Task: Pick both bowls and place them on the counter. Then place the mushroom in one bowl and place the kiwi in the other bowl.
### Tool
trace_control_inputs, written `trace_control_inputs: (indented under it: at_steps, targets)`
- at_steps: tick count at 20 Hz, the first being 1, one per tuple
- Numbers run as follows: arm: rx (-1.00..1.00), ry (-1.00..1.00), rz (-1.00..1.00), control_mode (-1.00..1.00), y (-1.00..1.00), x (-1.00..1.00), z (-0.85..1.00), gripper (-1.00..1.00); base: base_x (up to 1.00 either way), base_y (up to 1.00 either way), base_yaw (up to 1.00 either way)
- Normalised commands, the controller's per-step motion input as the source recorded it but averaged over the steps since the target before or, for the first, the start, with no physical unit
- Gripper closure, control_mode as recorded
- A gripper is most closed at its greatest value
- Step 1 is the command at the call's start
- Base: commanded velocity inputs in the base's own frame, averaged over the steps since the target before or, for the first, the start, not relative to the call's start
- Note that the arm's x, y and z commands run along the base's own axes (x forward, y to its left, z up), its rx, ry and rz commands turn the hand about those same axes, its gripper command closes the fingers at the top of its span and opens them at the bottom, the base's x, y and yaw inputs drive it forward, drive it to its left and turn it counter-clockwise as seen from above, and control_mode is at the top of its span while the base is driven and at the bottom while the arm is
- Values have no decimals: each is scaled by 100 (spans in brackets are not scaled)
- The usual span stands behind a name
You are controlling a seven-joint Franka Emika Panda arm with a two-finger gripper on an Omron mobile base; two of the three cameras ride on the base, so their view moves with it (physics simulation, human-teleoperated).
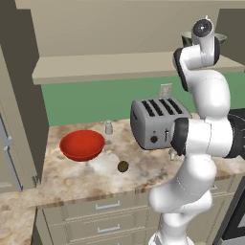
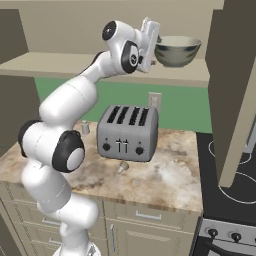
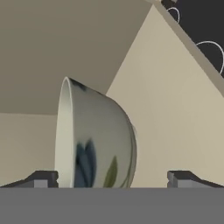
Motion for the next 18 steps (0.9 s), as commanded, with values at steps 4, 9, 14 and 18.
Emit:
trace_control_inputs:
  at_steps: [4, 9, 14, 18]
  targets:
    - [0, 0, 0, -100, -9, 25, 0, -100, 0, 0, 0]
    - [0, 0, 0, -100, -8, 22, 0, -100, 0, 0, 0]
    - [0, 1, 0, -100, -11, 20, 0, -100, 0, 0, 0]
    - [0, 2, 0, -100, -11, 20, -1, -100, 0, 0, 0]
